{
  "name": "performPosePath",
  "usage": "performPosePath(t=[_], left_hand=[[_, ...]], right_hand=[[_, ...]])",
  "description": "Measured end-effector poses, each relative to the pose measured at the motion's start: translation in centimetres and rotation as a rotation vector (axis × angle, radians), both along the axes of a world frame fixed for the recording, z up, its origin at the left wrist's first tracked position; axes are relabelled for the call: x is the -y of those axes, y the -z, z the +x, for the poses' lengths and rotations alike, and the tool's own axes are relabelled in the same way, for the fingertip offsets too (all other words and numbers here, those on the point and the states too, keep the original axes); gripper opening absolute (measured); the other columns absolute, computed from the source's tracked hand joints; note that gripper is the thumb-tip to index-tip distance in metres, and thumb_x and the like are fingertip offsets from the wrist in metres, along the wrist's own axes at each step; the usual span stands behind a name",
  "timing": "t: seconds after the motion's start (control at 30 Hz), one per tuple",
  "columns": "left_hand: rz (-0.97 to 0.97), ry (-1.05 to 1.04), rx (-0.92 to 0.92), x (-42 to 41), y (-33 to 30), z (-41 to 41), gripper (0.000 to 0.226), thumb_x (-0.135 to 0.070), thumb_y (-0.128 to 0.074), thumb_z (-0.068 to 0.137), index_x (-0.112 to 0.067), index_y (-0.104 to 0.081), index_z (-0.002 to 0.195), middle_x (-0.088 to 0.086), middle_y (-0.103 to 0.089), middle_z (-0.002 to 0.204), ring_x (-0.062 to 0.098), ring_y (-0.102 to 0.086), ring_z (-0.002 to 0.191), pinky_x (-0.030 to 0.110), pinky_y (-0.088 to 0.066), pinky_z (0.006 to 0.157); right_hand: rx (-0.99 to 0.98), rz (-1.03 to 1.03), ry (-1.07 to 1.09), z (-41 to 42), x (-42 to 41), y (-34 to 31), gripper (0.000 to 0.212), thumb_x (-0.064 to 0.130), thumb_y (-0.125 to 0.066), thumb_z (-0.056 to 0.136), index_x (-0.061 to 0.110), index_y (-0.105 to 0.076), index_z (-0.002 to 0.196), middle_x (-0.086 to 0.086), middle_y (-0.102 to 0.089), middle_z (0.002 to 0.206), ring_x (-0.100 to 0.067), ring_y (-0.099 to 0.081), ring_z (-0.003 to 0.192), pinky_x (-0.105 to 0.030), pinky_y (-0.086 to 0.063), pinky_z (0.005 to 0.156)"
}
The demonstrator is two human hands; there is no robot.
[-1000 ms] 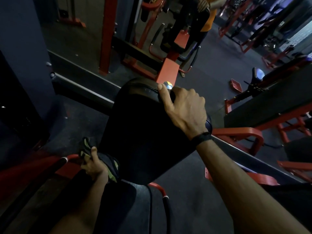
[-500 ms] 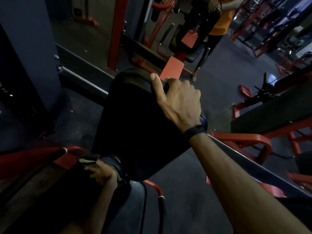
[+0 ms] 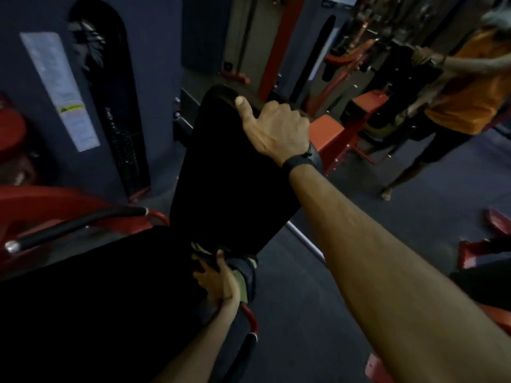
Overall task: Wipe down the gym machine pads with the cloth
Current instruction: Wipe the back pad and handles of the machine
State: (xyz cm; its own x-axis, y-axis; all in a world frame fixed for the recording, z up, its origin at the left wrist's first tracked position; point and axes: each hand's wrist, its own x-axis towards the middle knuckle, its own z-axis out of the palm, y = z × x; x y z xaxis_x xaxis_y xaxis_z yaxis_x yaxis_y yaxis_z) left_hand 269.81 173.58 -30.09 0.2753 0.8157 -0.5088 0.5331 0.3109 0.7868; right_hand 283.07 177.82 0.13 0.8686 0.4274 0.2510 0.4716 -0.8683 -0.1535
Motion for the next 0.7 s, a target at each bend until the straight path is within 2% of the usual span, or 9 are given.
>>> performPosePath(t=[0.03,0.07,0.17,0.23,0.33,0.43,0.57,0.63,0.7], left_hand=[[-0.003,-0.035,0.040,0.6,-0.9,0.2,0.104,-0.082,-0.018,0.086,-0.007,-0.027,0.156,0.034,-0.025,0.154,0.052,-0.031,0.138,0.055,-0.027,0.112],[-0.004,-0.053,0.060,0.7,-0.9,0.2,0.098,-0.078,-0.024,0.089,-0.005,-0.029,0.156,0.034,-0.026,0.153,0.051,-0.031,0.139,0.053,-0.025,0.114],[-0.011,-0.085,0.103,0.1,-2.7,1.2,0.074,-0.056,-0.038,0.099,-0.010,-0.031,0.156,0.031,-0.032,0.150,0.049,-0.034,0.138,0.049,-0.026,0.115],[0.074,-0.092,0.142,-1.2,-2.4,1.7,0.075,-0.062,-0.039,0.099,-0.013,-0.032,0.156,0.029,-0.034,0.149,0.047,-0.035,0.137,0.050,-0.027,0.116],[0.224,-0.083,0.183,-4.3,-3.3,3.2,0.091,-0.073,-0.022,0.089,-0.010,-0.039,0.152,0.027,-0.039,0.147,0.044,-0.038,0.136,0.052,-0.029,0.116],[0.284,-0.141,0.246,-7.9,-2.6,6.0,0.088,-0.071,-0.029,0.089,-0.005,-0.044,0.145,0.026,-0.048,0.141,0.043,-0.048,0.129,0.055,-0.038,0.109],[0.208,-0.287,0.293,-10.7,2.9,6.9,0.097,-0.072,-0.040,0.079,0.005,-0.047,0.138,0.029,-0.057,0.131,0.044,-0.057,0.121,0.047,-0.043,0.103],[0.135,-0.305,0.334,-11.1,5.8,6.2,0.098,-0.068,-0.046,0.079,0.008,-0.042,0.141,0.031,-0.053,0.135,0.043,-0.054,0.125,0.044,-0.041,0.105],[0.019,-0.340,0.331,-11.1,7.9,5.5,0.098,-0.066,-0.051,0.080,0.006,-0.038,0.145,0.030,-0.049,0.141,0.042,-0.049,0.130,0.044,-0.038,0.111]], right_hand=[[-0.028,0.005,-0.020,0.0,0.2,-0.7,0.064,0.063,-0.028,0.102,0.009,-0.063,0.101,-0.013,-0.066,0.108,-0.034,-0.059,0.098,-0.037,-0.029,0.076],[-0.064,0.007,-0.031,0.0,0.4,-0.6,0.065,0.061,-0.029,0.102,0.006,-0.063,0.110,-0.015,-0.066,0.118,-0.037,-0.060,0.107,-0.039,-0.031,0.077],[-0.143,0.000,-0.082,0.2,0.4,-1.0,0.066,0.059,-0.031,0.103,0.002,-0.061,0.119,-0.019,-0.064,0.125,-0.041,-0.058,0.116,-0.041,-0.036,0.082],[-0.143,0.002,-0.098,0.5,0.2,-0.8,0.066,0.059,-0.031,0.103,0.001,-0.059,0.119,-0.020,-0.064,0.124,-0.042,-0.058,0.115,-0.042,-0.036,0.082],[-0.098,-0.007,-0.088,1.0,0.0,-0.4,0.067,0.060,-0.030,0.103,0.000,-0.058,0.117,-0.021,-0.064,0.121,-0.044,-0.058,0.113,-0.044,-0.040,0.085],[-0.037,-0.021,-0.098,1.6,-0.3,0.6,0.067,0.059,-0.028,0.103,0.000,-0.058,0.113,-0.020,-0.064,0.116,-0.043,-0.060,0.107,-0.042,-0.035,0.076],[0.037,-0.072,-0.096,2.1,-0.5,1.0,0.068,0.059,-0.023,0.104,0.001,-0.057,0.110,-0.016,-0.060,0.100,-0.040,-0.061,0.101,-0.038,-0.034,0.073],[0.034,-0.075,-0.099,1.9,-0.3,0.8,0.068,0.059,-0.022,0.104,0.001,-0.057,0.109,-0.010,-0.053,0.092,-0.038,-0.061,0.098,-0.038,-0.034,0.072],[0.041,-0.094,-0.108,2.0,-0.6,0.8,0.068,0.060,-0.022,0.104,0.002,-0.057,0.110,-0.012,-0.057,0.096,-0.037,-0.061,0.098,-0.038,-0.035,0.073]])
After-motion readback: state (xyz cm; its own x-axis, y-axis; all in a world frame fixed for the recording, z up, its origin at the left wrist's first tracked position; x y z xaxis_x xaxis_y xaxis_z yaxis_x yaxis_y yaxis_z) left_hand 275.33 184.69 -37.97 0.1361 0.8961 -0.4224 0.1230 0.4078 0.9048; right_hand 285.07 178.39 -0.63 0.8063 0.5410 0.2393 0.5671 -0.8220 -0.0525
